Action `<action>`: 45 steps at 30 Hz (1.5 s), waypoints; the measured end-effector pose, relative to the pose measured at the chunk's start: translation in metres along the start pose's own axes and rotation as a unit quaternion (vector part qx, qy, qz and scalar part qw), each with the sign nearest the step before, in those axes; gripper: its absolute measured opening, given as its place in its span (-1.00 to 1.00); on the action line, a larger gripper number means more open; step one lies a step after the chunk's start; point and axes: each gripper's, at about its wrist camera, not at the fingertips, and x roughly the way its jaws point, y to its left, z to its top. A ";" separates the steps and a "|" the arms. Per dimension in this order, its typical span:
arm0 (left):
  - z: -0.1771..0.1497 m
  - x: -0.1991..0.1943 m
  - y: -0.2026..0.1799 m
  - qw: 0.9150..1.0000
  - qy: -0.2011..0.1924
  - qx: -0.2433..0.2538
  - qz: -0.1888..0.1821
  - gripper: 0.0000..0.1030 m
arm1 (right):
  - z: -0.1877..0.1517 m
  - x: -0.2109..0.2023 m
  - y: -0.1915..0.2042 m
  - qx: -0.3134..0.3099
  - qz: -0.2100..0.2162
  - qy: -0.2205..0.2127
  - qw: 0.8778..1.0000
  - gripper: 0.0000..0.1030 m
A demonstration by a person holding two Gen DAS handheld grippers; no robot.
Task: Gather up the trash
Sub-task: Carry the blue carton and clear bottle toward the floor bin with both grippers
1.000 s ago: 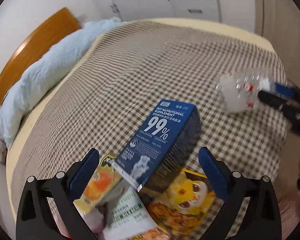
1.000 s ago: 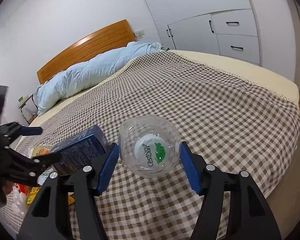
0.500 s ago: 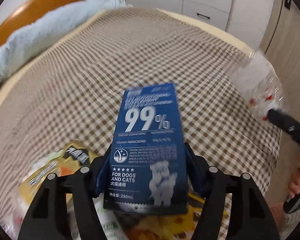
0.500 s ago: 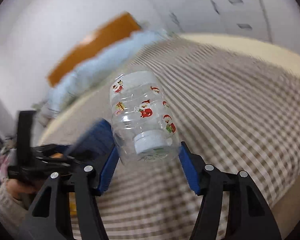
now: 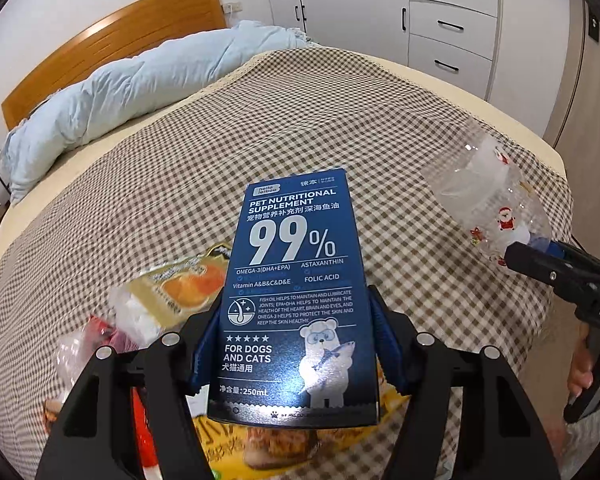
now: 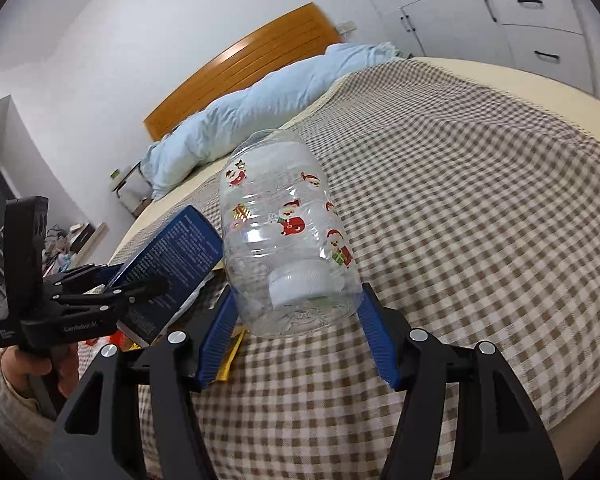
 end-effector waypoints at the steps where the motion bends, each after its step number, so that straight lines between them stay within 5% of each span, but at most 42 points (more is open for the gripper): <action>1: -0.002 -0.002 0.000 1.000 -0.001 0.002 0.001 0.22 | 0.001 0.002 0.000 -0.004 -0.002 0.002 1.000 0.15; 4: -0.013 -0.005 -0.004 1.000 -0.006 -0.005 0.003 0.22 | -0.003 0.016 0.007 -0.036 -0.029 0.029 0.999 0.18; 7: -0.032 -0.009 -0.008 0.999 -0.027 -0.034 0.005 0.23 | -0.014 0.040 0.008 -0.074 -0.121 0.080 0.987 0.36; 14: -0.064 -0.004 -0.007 0.986 -0.077 -0.145 -0.036 0.23 | -0.002 0.013 0.016 -0.078 -0.101 -0.004 0.992 0.65; 19: -0.070 -0.003 -0.005 0.985 -0.109 -0.133 -0.031 0.23 | -0.016 0.054 0.018 -0.098 -0.140 0.075 0.982 0.65; 21: -0.072 -0.004 -0.005 0.985 -0.119 -0.124 -0.035 0.23 | -0.016 0.063 0.017 -0.093 -0.145 0.085 0.981 0.15; 26: -0.070 -0.013 0.005 0.980 -0.138 -0.135 -0.049 0.22 | -0.001 0.016 0.046 -0.075 -0.070 -0.014 0.995 0.14; 28: -0.068 -0.019 0.008 0.978 -0.147 -0.138 -0.049 0.22 | 0.001 0.015 0.039 -0.027 -0.022 0.009 0.999 0.14; 30: -0.069 -0.025 0.011 0.977 -0.151 -0.139 -0.052 0.22 | -0.005 0.018 0.040 -0.024 -0.052 0.021 0.998 0.14; 32: -0.071 -0.033 0.013 0.976 -0.157 -0.138 -0.055 0.22 | -0.008 0.022 0.055 -0.090 -0.128 0.030 0.987 0.14; 38: -0.074 -0.053 0.017 0.973 -0.168 -0.141 -0.068 0.22 | -0.025 0.013 0.086 -0.175 -0.161 0.073 0.968 0.16; 45: -0.073 -0.068 0.004 0.969 -0.170 -0.112 -0.141 0.22 | -0.061 0.017 0.104 -0.202 -0.133 0.123 0.963 0.15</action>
